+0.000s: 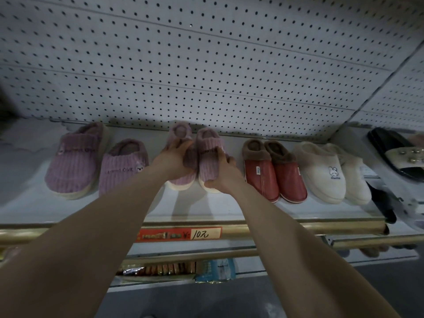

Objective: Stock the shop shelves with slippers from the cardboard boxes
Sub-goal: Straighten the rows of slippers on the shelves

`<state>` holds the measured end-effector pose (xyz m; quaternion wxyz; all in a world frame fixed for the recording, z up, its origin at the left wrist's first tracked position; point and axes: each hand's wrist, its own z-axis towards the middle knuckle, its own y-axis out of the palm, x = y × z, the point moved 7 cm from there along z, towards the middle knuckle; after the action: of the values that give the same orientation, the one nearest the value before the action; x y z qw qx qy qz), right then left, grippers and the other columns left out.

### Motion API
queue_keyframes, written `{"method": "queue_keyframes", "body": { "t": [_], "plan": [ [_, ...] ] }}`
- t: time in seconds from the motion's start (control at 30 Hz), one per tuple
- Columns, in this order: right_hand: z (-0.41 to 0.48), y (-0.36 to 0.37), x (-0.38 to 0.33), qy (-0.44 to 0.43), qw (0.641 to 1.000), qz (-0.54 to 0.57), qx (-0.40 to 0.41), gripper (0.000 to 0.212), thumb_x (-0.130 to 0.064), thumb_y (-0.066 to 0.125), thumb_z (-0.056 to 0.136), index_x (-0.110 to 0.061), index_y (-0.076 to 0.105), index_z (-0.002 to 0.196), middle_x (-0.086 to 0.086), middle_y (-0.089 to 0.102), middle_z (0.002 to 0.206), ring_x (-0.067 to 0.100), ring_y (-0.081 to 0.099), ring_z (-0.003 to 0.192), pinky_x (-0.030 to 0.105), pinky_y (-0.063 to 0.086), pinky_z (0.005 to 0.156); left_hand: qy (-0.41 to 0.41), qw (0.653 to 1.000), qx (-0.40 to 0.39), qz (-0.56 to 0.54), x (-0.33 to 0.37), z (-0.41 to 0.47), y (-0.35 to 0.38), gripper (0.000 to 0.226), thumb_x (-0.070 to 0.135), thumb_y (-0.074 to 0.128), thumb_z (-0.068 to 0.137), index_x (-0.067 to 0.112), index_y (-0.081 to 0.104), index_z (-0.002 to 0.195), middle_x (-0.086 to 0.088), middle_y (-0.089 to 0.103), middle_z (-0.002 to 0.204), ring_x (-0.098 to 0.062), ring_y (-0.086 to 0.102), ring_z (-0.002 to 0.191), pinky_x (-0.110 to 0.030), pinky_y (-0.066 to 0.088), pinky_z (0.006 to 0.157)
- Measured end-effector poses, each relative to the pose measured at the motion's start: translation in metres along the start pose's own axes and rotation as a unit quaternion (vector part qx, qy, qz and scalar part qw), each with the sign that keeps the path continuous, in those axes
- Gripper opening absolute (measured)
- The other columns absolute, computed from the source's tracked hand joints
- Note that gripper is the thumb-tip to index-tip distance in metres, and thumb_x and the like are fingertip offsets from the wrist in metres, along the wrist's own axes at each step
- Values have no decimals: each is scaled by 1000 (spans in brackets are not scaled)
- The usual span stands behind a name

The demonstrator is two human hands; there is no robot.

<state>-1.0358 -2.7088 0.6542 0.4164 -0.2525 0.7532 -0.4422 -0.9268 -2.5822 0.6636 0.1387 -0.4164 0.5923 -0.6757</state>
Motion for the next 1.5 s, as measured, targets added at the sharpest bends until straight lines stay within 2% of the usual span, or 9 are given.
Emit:
{"method": "queue_keyframes", "body": {
  "t": [0.13,0.23,0.37,0.53,0.67,0.8,0.97,1.2,1.5],
  "plan": [
    [-3,1,2,-2,1000,22,7,116,-33,79,73,-29,-3,156,15,20,147,42,46,126,41,38,108,-33,995,-40,-83,4,-8,4,106,78,40,52,29,32,146,-6,41,149,-33,56,119,-38,45,100],
    [-6,0,5,-4,1000,24,6,116,-34,81,70,-32,1,155,14,25,142,43,48,124,44,40,106,-25,997,-38,-65,10,-18,6,96,61,66,67,27,29,149,-7,30,152,-28,46,129,-37,40,103],
    [-13,1,9,-2,1000,15,-12,120,-38,83,68,-34,-1,154,14,26,140,43,48,124,46,41,106,-9,999,-5,-37,15,-26,7,90,53,74,70,34,28,145,-9,36,148,-40,57,114,-39,46,94],
    [-21,3,15,0,1000,9,-22,124,-43,83,67,-36,-7,153,16,23,141,43,48,125,48,41,107,-4,999,7,-40,19,-35,13,90,48,75,73,36,27,147,-7,20,157,-42,54,118,-41,45,97],
    [-28,1,19,5,1000,26,-14,124,-48,82,67,-39,-7,152,17,26,141,43,49,125,46,42,107,-3,999,-7,-52,20,-40,16,105,44,77,72,35,10,152,-2,4,161,-38,30,140,-45,36,107],
    [-30,-6,17,-10,997,68,43,118,-57,77,61,-40,-1,149,15,27,143,43,45,129,49,42,106,-89,996,-11,8,9,-53,27,137,59,81,58,27,-16,151,-13,-6,161,-43,1,146,-59,16,114],
    [-25,6,17,-8,997,66,36,117,-55,72,71,-36,-10,152,20,20,153,45,46,129,50,43,103,-111,993,-22,-31,2,-56,39,141,54,83,62,7,-16,151,-20,-4,160,-40,6,146,-49,24,116],
    [-13,5,22,-7,998,60,35,113,-46,73,78,-21,-5,155,21,24,151,44,52,122,48,45,100,-99,994,-14,-40,6,-48,35,130,49,81,67,6,-6,153,-17,-3,160,-39,14,146,-44,29,114],
    [-11,7,25,2,998,53,27,113,-53,73,75,-24,-2,155,20,28,145,44,51,121,49,45,102,-97,995,-17,-31,4,-48,39,126,49,80,68,11,-2,154,-14,-3,161,-37,12,146,-44,30,112]
  ]
}}
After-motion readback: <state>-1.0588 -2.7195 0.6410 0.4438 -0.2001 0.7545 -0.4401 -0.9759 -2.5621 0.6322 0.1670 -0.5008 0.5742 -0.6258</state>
